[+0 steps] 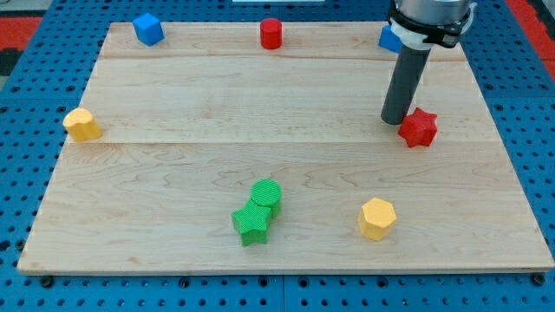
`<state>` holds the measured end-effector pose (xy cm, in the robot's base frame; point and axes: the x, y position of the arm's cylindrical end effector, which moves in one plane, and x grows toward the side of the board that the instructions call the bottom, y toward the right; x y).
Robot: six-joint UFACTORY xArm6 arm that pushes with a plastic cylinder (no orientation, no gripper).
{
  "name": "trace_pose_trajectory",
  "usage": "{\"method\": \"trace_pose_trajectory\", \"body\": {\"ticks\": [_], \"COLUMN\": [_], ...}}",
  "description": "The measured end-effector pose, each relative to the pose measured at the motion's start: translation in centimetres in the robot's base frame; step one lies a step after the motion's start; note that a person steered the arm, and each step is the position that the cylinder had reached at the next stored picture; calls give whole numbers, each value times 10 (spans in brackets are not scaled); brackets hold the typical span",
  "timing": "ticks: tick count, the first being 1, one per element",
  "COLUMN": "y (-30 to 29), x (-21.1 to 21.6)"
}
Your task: Slightly move the red star to the center right side of the board
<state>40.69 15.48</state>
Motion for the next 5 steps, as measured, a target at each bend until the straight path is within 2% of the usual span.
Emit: {"method": "trace_pose_trajectory", "body": {"ticks": [4,5], "y": [-11,-11], "x": [22,41]}}
